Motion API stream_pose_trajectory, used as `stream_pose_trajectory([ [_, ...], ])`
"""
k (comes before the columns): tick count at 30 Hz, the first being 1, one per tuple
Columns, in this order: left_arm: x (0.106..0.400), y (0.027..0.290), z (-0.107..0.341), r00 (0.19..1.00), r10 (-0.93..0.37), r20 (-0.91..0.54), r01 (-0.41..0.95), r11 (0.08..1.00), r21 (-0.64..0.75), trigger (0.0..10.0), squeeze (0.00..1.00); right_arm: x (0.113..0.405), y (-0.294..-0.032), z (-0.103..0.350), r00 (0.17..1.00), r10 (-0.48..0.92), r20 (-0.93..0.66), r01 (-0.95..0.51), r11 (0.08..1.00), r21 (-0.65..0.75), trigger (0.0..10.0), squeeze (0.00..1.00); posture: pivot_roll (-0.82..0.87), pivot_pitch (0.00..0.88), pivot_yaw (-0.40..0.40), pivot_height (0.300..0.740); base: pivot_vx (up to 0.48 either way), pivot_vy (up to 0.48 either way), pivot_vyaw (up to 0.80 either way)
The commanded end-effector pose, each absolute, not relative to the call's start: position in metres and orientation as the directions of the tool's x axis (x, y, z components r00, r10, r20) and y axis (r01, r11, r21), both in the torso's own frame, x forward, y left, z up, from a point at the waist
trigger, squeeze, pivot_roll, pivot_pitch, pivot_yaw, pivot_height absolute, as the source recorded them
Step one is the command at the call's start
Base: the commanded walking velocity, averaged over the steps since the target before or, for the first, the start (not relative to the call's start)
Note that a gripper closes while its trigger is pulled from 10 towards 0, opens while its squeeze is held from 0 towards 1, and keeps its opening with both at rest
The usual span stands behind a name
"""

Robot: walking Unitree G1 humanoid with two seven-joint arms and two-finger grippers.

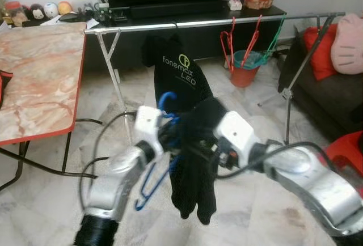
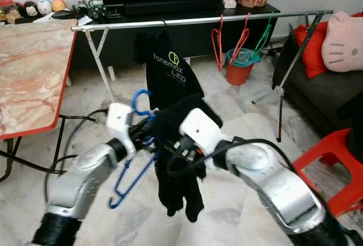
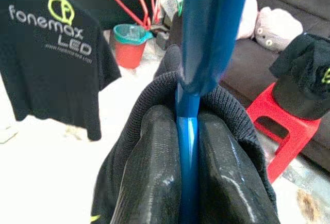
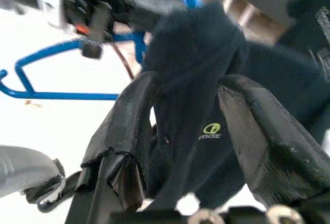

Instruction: Hang hanger

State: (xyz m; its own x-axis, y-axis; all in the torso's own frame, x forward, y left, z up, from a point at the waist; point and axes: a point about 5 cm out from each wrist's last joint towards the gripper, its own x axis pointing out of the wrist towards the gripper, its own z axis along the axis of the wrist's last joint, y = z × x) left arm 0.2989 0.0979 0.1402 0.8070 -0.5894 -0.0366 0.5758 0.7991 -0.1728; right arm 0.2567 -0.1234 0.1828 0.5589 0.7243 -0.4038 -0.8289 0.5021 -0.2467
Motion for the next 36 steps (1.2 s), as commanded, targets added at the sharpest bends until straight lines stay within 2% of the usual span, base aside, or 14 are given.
stream_pose_trajectory([
  [1, 0.297, 0.092, 0.145, 0.779, -0.627, 0.0, 0.62, 0.77, -0.151, 10.0, 0.0, 0.259, -0.131, 0.189, 0.551, 0.739, -0.386, -0.834, 0.486, -0.26, 10.0, 0.0, -0.03, 0.0, -0.009, 0.74, 0.0, 0.0, 0.0],
  [6, 0.292, 0.092, 0.14, 0.743, -0.669, -0.013, 0.661, 0.737, -0.14, 10.0, 0.0, 0.264, -0.143, 0.194, 0.534, 0.758, -0.374, -0.845, 0.463, -0.269, 10.0, 0.0, -0.03, 0.0, -0.009, 0.74, 0.0, 0.0, 0.0],
  [9, 0.284, 0.093, 0.139, 0.674, -0.739, -0.015, 0.731, 0.669, -0.134, 10.0, 0.0, 0.272, -0.16, 0.195, 0.524, 0.764, -0.376, -0.85, 0.445, -0.28, 10.0, 0.0, -0.02, 0.0, -0.009, 0.74, 0.0, 0.0, 0.0],
  [10, 0.284, 0.093, 0.139, 0.674, -0.739, -0.015, 0.731, 0.669, -0.134, 10.0, 0.0, 0.272, -0.16, 0.195, 0.524, 0.764, -0.376, -0.85, 0.445, -0.28, 10.0, 0.0, -0.02, 0.0, -0.009, 0.74, 0.0, 0.0, 0.0],
  [14, 0.27, 0.096, 0.132, 0.537, -0.839, -0.089, 0.833, 0.544, -0.105, 10.0, 0.0, 0.27, -0.173, 0.182, 0.45, 0.778, -0.439, -0.893, 0.376, -0.248, 10.0, 0.0, -0.02, 0.0, -0.007, 0.74, 0.0, 0.0, 0.0],
  [15, 0.27, 0.096, 0.132, 0.537, -0.839, -0.089, 0.833, 0.544, -0.105, 10.0, 0.0, 0.27, -0.173, 0.182, 0.45, 0.778, -0.439, -0.893, 0.376, -0.248, 10.0, 0.0, -0.02, 0.0, -0.007, 0.74, 0.0, 0.0, 0.0],
  [17, 0.262, 0.097, 0.132, 0.458, -0.882, -0.111, 0.876, 0.469, -0.111, 10.0, 0.0, 0.263, -0.173, 0.177, 0.368, 0.813, -0.452, -0.93, 0.311, -0.196, 10.0, 0.0, -0.02, 0.0, -0.003, 0.74, 0.0, 0.0, 0.0],
  [18, 0.262, 0.097, 0.132, 0.458, -0.882, -0.111, 0.876, 0.469, -0.111, 10.0, 0.0, 0.263, -0.173, 0.177, 0.368, 0.813, -0.452, -0.93, 0.311, -0.196, 10.0, 0.0, -0.02, 0.0, -0.003, 0.74, 0.0, 0.0, 0.0],
  [21, 0.254, 0.097, 0.133, 0.376, -0.918, -0.122, 0.911, 0.391, -0.132, 10.0, 0.0, 0.261, -0.177, 0.168, 0.326, 0.826, -0.46, -0.945, 0.29, -0.149, 10.0, 0.0, -0.02, 0.0, -0.003, 0.74, 0.0, 0.0, 0.0],
  [29, 0.25, 0.096, 0.137, 0.312, -0.943, -0.116, 0.932, 0.327, -0.155, 10.0, 0.0, 0.258, -0.181, 0.148, 0.256, 0.831, -0.494, -0.965, 0.246, -0.088, 10.0, 0.0, -0.01, 0.0, 0.008, 0.74, 0.0, 0.0, 0.0],
  [36, 0.246, 0.095, 0.138, 0.278, -0.953, -0.121, 0.941, 0.296, -0.167, 10.0, 0.0, 0.264, -0.182, 0.142, 0.27, 0.828, -0.491, -0.961, 0.259, -0.091, 10.0, 0.0, -0.01, 0.0, 0.011, 0.74, 0.0, 0.0, 0.0],
])
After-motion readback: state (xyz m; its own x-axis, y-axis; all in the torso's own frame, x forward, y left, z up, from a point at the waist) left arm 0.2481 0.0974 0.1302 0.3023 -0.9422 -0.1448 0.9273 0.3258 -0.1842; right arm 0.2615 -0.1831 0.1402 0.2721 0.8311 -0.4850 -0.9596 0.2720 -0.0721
